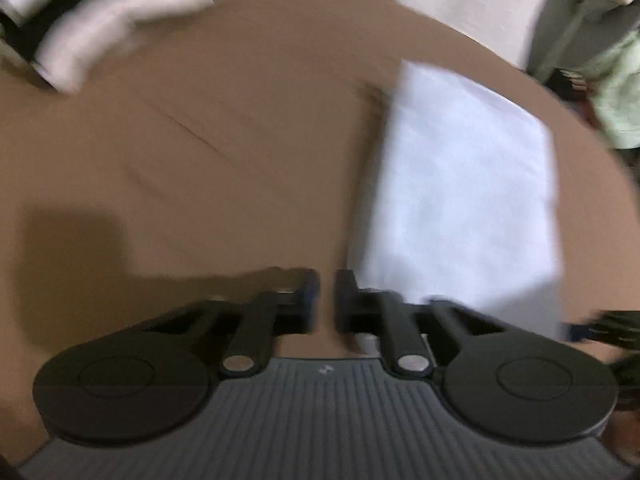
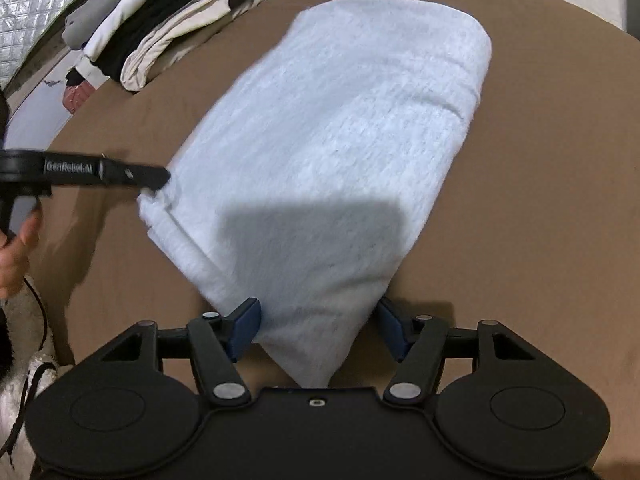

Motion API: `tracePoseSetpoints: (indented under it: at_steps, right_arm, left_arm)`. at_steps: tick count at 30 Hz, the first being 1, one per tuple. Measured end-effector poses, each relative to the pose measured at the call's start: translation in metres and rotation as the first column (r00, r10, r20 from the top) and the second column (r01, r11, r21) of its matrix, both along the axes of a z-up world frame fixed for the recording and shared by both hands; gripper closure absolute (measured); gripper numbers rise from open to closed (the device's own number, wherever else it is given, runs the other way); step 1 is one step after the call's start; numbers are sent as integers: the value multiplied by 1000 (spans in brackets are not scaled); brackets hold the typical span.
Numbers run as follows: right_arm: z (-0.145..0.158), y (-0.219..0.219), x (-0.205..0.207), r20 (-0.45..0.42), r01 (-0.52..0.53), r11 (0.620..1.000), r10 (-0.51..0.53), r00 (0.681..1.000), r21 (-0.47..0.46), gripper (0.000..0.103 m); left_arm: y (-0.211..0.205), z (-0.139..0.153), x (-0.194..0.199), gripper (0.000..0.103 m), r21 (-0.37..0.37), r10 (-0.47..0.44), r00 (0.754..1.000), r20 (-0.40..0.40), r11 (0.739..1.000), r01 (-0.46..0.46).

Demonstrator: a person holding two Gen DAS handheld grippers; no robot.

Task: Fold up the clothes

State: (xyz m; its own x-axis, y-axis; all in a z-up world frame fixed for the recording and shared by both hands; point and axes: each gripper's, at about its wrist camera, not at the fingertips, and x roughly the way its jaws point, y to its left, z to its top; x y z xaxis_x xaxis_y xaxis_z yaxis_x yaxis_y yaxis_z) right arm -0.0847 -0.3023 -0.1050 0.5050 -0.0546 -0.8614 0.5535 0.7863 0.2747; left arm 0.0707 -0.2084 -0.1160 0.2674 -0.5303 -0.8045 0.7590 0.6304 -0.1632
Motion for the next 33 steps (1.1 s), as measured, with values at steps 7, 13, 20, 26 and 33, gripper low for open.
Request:
tracePoseSetpoints:
  at_steps: [7,13,20,26,33]
  right_arm:
    - [1,-12,-2,35,47,996,-50,998,78,32]
    - [-13,-22,10,75,101,978,-116,990,181,19]
    - [-16,-23,13,85,98,978,-115,990,183,19]
    - [-16,-23,11,87,98,978,-116,990,185,19]
    - [-16,-25,6,100,106,974,-128,987,200,19]
  left_arm:
    - [25,20,-13,97,-212,-139,988,-60,969,124]
    - [-6,8,-43,74,-141,-292,956,-14,947,287]
    - [-12,-12,-65,98,52,-239,964,114,971,235]
    - [13,7,-36,100,-141,-150,987,-54,980,141]
    - [40,-7,9,100,-354,-179,897,-403,935,27]
